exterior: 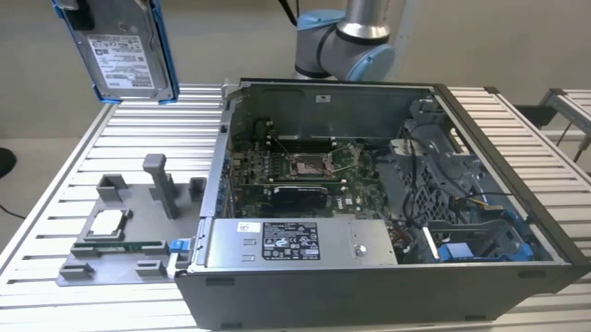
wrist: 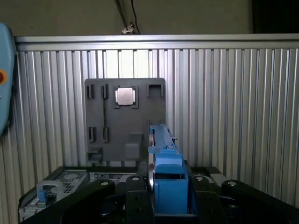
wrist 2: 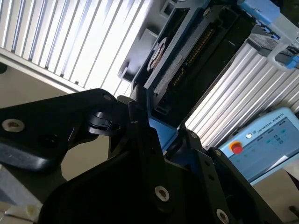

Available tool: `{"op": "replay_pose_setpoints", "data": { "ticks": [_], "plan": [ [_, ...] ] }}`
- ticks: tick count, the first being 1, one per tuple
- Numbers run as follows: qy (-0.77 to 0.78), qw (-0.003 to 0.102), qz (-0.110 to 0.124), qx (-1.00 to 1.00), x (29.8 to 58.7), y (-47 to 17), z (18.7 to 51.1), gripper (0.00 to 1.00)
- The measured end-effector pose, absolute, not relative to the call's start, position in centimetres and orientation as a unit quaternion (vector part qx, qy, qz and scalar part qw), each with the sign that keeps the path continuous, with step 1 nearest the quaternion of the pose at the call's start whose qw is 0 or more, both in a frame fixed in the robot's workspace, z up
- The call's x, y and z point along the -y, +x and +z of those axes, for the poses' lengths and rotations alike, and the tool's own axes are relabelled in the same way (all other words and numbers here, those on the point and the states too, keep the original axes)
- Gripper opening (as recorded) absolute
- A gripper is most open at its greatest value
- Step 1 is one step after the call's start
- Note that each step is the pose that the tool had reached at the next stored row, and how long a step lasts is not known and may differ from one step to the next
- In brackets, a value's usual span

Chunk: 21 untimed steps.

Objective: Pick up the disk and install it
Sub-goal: 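Pick up the disk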

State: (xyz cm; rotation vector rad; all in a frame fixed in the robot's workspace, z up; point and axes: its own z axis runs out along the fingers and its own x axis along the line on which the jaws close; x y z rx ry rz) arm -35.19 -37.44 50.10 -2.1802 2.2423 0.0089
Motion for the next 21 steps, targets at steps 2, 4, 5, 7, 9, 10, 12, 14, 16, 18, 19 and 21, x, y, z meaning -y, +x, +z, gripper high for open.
{"op": "replay_pose_setpoints", "data": {
  "ticks": [2,4,5,7,9,10,12,14,16,18,19,21],
  "plan": [
    [-0.697,0.007,0.003,-0.717,37.4,-34.5,50.1,0.00],
    [-0.697,0.007,0.003,-0.717,37.4,-33.7,50.1,0.00],
    [-0.697,0.007,0.003,-0.717,37.4,-33.3,50.1,0.00],
    [-0.697,0.007,0.003,-0.717,37.4,-32.6,50.1,0.00],
    [-0.697,0.007,0.003,-0.717,37.4,-31.9,50.1,0.00],
    [-0.697,0.006,0.003,-0.717,37.4,-31.5,50.1,0.00],
    [-0.697,0.006,0.004,-0.717,37.4,-30.7,50.1,0.00],
    [-0.697,0.006,0.004,-0.717,37.4,-29.9,50.1,0.00],
    [-0.697,0.006,0.004,-0.717,37.4,-29.1,50.1,0.00],
    [-0.697,0.005,0.005,-0.717,37.5,-28.3,50.1,0.00],
    [-0.697,0.005,0.005,-0.717,37.5,-27.8,50.1,0.00],
    [-0.697,0.004,0.005,-0.717,37.5,-27.1,50.1,0.00]
  ]
}}
